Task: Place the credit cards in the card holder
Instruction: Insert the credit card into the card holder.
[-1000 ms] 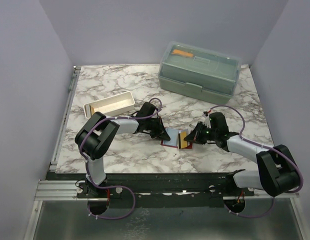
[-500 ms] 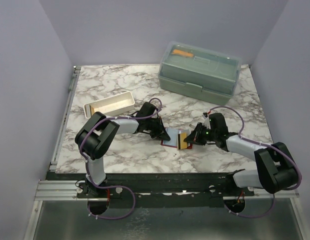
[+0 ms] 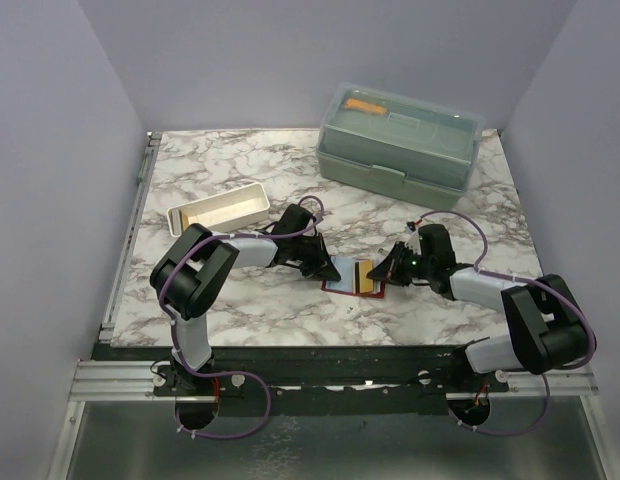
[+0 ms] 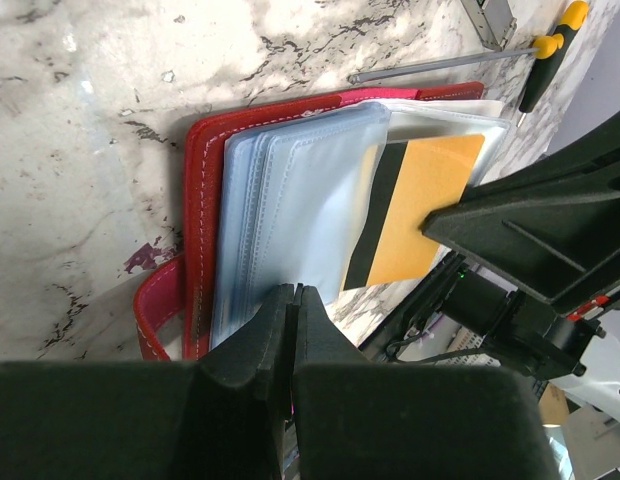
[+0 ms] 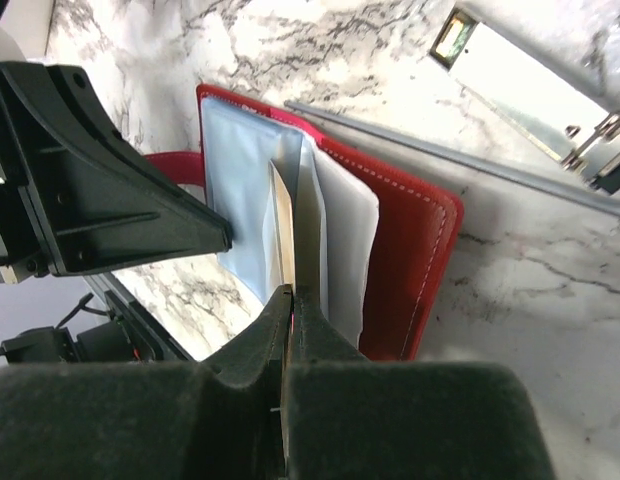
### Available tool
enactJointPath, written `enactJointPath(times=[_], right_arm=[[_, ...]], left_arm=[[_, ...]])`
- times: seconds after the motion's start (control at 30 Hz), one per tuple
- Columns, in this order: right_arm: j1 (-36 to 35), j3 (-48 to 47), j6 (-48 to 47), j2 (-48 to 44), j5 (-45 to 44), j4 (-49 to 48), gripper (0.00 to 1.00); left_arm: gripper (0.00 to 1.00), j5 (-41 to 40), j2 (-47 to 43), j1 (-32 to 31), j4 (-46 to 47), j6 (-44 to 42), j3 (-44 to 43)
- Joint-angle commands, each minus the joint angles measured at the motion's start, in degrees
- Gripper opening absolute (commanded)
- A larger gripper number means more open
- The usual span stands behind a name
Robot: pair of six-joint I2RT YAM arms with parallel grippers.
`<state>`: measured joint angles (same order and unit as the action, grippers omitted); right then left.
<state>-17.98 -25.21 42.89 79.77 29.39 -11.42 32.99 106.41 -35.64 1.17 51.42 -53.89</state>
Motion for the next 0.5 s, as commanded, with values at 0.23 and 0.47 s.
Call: enactJointPath(times=[0.23,0.47], right_arm=[[1.3,-0.3,-0.5,5.5,3.0,-8.6,0.0],[1.3,2.2,4.5,9.0,6.9,-17.1,0.0]], left_arm=[[0.0,-3.5,1.8,0.2,-2.6,-1.9,1.0],[0.0,-3.3,1.7,0.2,-2.5,-1.8,0.9]])
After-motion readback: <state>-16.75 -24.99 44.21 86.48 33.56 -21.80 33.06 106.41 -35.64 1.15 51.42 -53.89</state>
